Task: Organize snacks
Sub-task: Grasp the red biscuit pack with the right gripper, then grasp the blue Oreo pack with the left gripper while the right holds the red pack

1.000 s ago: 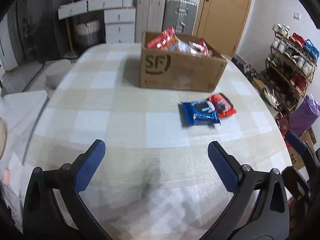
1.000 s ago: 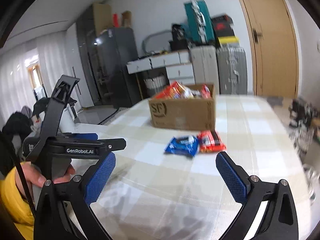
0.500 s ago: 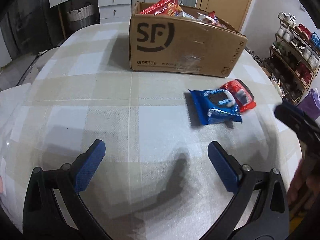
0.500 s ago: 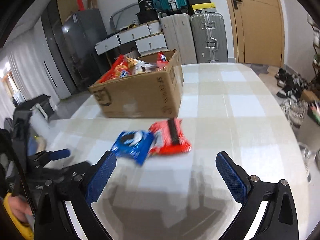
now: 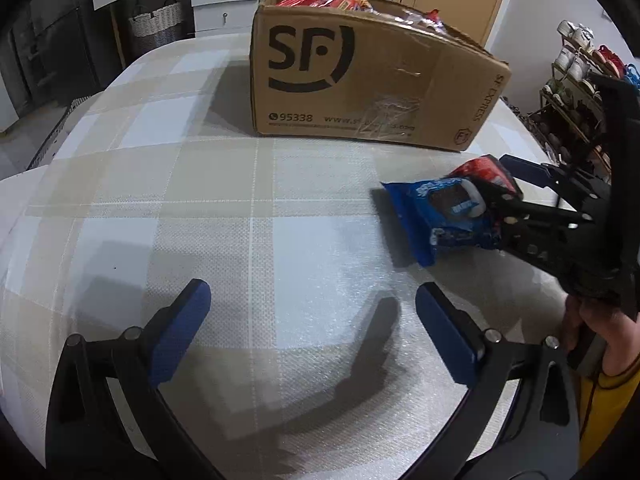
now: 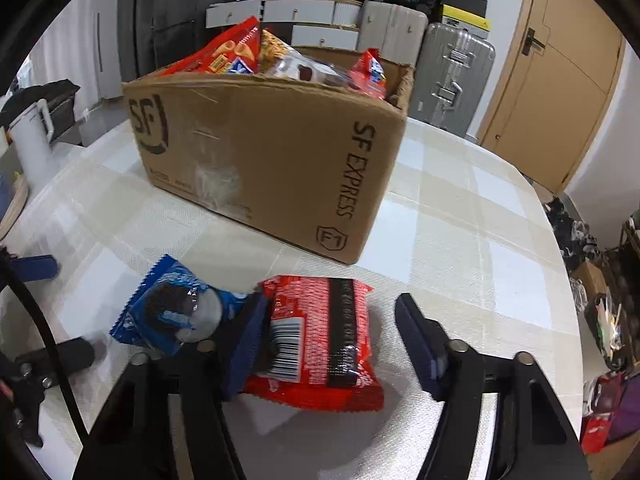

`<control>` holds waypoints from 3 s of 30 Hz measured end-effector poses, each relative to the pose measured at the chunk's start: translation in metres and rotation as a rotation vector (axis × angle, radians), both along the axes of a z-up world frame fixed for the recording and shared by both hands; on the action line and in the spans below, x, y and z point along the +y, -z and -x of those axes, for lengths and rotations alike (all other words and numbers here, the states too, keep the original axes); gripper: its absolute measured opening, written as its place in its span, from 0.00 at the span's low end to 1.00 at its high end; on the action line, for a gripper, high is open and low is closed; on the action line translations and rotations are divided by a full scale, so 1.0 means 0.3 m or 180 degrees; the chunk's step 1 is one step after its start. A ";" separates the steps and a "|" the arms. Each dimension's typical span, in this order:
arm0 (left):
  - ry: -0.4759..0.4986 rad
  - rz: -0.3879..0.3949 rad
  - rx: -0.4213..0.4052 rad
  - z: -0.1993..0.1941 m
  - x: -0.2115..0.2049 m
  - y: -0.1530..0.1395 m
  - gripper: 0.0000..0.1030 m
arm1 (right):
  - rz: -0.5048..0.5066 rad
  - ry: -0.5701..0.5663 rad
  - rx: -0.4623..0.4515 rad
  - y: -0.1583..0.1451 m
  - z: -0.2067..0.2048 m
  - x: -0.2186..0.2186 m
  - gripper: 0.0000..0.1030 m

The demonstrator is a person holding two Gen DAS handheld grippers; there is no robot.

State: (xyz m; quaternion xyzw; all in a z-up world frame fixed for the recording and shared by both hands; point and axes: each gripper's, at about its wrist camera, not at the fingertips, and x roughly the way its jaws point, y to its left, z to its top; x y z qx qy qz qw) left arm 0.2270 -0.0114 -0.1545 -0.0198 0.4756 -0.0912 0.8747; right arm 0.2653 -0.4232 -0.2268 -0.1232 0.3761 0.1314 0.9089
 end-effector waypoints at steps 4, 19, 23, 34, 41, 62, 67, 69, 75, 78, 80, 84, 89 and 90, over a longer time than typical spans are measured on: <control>-0.0027 -0.0083 0.0030 -0.023 -0.001 0.005 0.99 | -0.0278 -0.0005 0.0192 0.010 -0.024 -0.051 0.46; 0.0177 -0.0135 -0.0004 -0.084 -0.109 -0.107 0.99 | -0.1384 0.0062 0.0065 -0.064 -0.021 -0.250 0.44; 0.0297 -0.0092 0.0049 -0.085 -0.180 -0.127 0.99 | -0.1436 0.0042 0.0015 -0.088 0.015 -0.247 0.44; 0.0331 0.0002 0.0232 -0.163 -0.326 -0.109 0.99 | -0.1545 0.0090 -0.0127 -0.145 0.060 -0.282 0.45; 0.0213 -0.0046 0.0413 -0.218 -0.362 -0.042 0.99 | -0.1543 0.0132 -0.0107 -0.144 0.058 -0.291 0.45; 0.0195 0.0273 0.0090 -0.033 -0.130 -0.259 0.43 | -0.1684 0.0102 0.0019 -0.100 0.026 -0.307 0.45; 0.0223 0.0309 -0.0160 0.094 -0.074 -0.382 0.43 | -0.1632 0.0115 0.0026 -0.077 0.013 -0.296 0.45; 0.0210 0.0361 -0.0251 0.147 -0.006 -0.419 0.43 | -0.1631 0.0106 0.0042 -0.066 0.013 -0.291 0.45; 0.0223 0.0668 -0.0415 0.238 0.112 -0.514 0.43 | -0.1659 0.0014 -0.0070 -0.105 0.117 -0.261 0.45; 0.0262 0.0732 -0.0493 0.292 0.119 -0.524 0.43 | -0.1828 -0.0116 -0.0018 -0.130 0.212 -0.227 0.45; 0.0327 0.0774 -0.0544 0.328 0.129 -0.527 0.43 | -0.1888 -0.0186 -0.0033 -0.146 0.264 -0.203 0.45; 0.0391 0.0832 -0.0652 0.392 0.152 -0.539 0.43 | -0.2033 -0.0271 -0.0002 -0.161 0.353 -0.153 0.45; 0.0427 0.0998 -0.0747 0.456 0.198 -0.559 0.43 | -0.2076 -0.0297 0.0064 -0.163 0.435 -0.102 0.44; 0.0434 0.1015 -0.0771 0.473 0.211 -0.567 0.43 | -0.2072 -0.0308 0.0077 -0.166 0.449 -0.093 0.44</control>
